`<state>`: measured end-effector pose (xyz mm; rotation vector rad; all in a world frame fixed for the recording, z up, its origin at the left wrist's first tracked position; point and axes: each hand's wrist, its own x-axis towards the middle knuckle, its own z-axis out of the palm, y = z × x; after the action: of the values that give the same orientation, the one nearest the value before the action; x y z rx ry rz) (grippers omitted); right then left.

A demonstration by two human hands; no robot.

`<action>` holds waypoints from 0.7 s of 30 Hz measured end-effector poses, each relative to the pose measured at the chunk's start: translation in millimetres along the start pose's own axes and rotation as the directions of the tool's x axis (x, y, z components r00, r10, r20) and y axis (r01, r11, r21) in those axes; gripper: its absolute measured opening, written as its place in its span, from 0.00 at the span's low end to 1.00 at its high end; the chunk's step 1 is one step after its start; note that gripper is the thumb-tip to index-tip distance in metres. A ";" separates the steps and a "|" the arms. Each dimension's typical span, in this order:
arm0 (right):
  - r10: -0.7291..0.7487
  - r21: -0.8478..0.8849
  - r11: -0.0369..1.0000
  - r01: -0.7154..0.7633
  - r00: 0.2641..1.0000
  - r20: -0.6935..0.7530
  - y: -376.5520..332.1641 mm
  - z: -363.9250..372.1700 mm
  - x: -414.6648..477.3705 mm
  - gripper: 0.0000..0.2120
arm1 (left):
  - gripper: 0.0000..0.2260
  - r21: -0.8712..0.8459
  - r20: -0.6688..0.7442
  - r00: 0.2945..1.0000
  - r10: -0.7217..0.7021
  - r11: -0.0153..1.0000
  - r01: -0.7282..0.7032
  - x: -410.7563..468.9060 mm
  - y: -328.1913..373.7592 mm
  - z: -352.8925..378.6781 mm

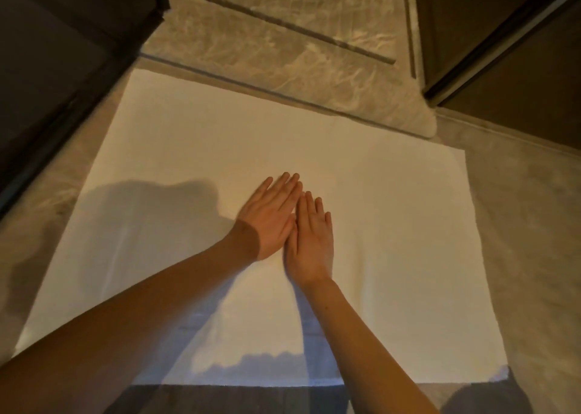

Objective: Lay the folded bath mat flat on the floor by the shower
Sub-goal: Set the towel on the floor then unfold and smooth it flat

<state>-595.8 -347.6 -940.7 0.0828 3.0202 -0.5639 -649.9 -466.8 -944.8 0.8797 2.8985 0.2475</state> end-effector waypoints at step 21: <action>0.366 -0.109 0.920 -0.376 0.925 -0.101 213.6 -84.1 -50.1 0.32 | 0.28 -0.082 -0.019 0.997 0.079 0.993 -0.080 17.3 -4.8 4.6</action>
<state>-536.7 -120.3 -935.1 0.6698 2.9870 -0.3377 -666.2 -460.4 -951.1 0.9848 2.8481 0.3794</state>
